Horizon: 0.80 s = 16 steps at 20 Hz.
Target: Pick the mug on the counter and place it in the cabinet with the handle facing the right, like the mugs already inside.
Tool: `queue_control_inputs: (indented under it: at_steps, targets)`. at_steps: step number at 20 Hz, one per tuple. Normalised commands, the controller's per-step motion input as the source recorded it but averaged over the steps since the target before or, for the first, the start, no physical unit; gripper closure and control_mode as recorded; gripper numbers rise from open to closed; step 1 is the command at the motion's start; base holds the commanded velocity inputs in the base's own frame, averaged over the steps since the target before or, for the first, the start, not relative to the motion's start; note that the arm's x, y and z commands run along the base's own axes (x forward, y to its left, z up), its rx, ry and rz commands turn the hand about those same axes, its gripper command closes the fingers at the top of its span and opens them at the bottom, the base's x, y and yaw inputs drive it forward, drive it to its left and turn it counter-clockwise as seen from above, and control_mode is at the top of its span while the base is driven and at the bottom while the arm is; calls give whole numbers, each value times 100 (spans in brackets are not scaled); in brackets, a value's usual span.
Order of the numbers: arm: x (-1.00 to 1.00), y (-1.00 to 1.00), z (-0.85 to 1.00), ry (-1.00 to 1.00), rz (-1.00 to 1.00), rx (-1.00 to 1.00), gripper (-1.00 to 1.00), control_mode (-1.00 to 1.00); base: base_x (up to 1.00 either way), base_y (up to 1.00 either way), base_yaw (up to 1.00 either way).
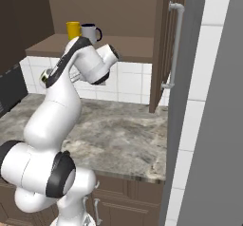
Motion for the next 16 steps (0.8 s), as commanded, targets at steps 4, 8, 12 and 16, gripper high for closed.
queue_control_inputs:
  at_steps: [4,8,12,16]
  targets:
    - [6,0,60,1,0,8,100,-100,0,0,0]
    - [3,0,59,0,0,10,100,-100,0,0,0]
    - [10,0,50,3,-1,6,100,-100,0,0,0]
    - [22,0,21,3,-1,3,100,-100,0,0,0]
